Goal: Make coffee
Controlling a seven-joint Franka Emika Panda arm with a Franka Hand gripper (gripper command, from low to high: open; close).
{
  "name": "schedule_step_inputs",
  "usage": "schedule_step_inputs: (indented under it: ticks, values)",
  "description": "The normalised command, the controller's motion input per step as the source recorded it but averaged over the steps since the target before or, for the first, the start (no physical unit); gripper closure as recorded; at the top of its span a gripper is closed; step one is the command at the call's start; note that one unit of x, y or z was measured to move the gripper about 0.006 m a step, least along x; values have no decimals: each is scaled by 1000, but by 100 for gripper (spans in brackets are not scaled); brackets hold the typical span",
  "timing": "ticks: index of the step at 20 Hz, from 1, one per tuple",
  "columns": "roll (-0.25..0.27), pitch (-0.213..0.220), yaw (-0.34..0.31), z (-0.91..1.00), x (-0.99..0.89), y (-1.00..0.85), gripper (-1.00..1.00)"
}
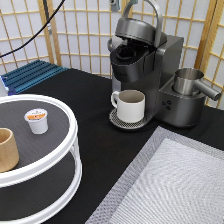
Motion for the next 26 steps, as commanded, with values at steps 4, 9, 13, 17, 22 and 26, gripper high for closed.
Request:
schedule_step_inputs:
  ticks: [4, 9, 13, 17, 22, 26]
  values:
    - [-219, 225, 0, 485, 511, 666, -100]
    - [-175, 268, 0, 487, 598, 555, -100]
    - [-75, 308, 7, 642, 499, 172, -100]
    - [-47, 256, 6, 631, 444, 32, -100]
    - [93, -3, 6, 402, 48, -741, -100]
    - [183, -97, 0, 119, 22, -964, -100]
